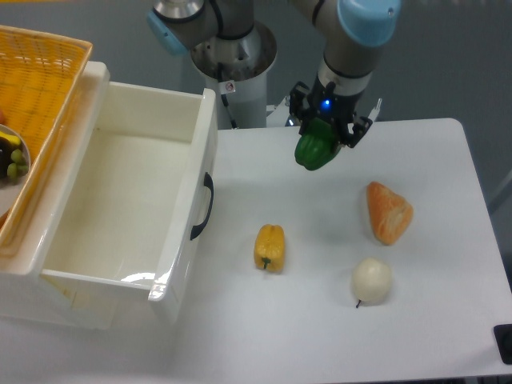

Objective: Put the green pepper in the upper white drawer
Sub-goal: 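Lift the held green pepper up and away from the table, then carry the green pepper over the open white drawer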

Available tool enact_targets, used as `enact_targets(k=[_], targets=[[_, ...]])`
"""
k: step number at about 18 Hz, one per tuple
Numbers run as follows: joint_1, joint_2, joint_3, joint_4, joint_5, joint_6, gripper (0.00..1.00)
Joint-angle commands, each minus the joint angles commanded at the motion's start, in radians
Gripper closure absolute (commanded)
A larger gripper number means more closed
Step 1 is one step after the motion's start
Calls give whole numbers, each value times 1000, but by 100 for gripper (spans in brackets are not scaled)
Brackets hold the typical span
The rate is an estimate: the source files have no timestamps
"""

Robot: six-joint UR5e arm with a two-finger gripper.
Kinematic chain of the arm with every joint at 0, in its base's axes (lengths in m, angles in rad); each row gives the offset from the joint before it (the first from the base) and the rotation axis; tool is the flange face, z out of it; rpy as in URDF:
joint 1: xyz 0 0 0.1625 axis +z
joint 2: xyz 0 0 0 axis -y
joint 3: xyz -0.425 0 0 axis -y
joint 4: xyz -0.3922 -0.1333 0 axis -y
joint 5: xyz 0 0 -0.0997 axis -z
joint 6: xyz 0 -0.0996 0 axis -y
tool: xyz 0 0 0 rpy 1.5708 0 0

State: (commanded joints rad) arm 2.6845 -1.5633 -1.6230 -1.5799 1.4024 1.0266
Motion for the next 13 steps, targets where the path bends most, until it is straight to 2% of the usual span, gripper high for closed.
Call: enact_targets(k=[4, 13], targets=[[-3, 35, 3, -12, -109, -114, 70], [-6, 60, 54, -9, -296, -318, 70]])
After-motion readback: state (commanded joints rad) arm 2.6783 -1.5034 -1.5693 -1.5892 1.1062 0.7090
